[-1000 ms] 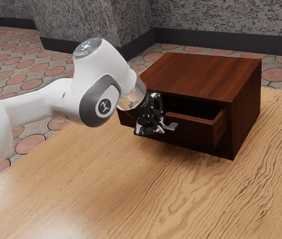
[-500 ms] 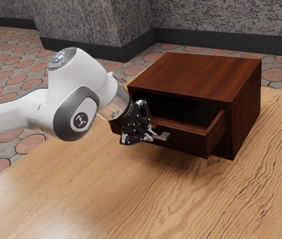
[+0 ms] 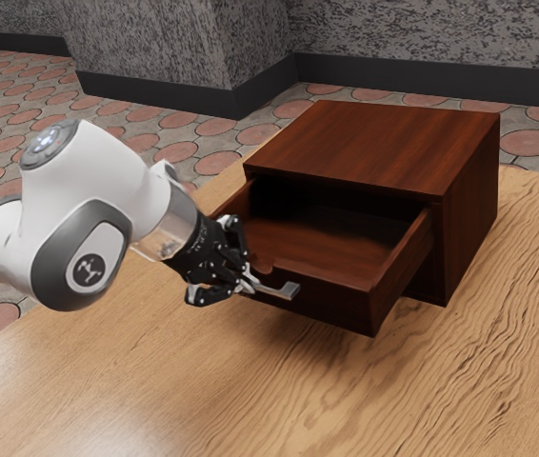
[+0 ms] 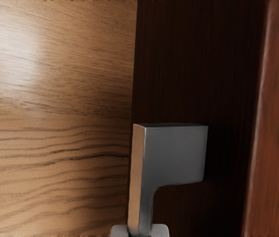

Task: Pull the drawer handle with one arm to open the drawer

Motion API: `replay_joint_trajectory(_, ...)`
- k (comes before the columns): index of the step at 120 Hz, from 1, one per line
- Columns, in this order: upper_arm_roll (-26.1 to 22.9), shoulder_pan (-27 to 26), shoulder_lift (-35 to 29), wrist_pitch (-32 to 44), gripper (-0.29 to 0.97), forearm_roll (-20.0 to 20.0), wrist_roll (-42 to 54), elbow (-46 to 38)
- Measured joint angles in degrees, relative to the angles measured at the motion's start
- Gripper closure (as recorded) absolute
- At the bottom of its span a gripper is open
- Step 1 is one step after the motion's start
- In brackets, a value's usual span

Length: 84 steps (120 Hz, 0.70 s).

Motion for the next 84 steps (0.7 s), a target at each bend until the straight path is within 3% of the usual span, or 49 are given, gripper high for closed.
replay_joint_trajectory(24,-2.5,2.4,-2.3,0.8,0.79,0.6,-0.3,-2.2)
replay_joint_trajectory(58,-3.0,4.3,-2.9,1.1,0.48,2.4,-0.5,-1.9)
replay_joint_trajectory(76,-10.4,5.5,-3.7,0.9,0.41,2.6,-0.6,-0.9)
replay_joint_trajectory(84,-13.8,7.0,-3.4,-1.9,0.31,2.7,-0.6,4.7)
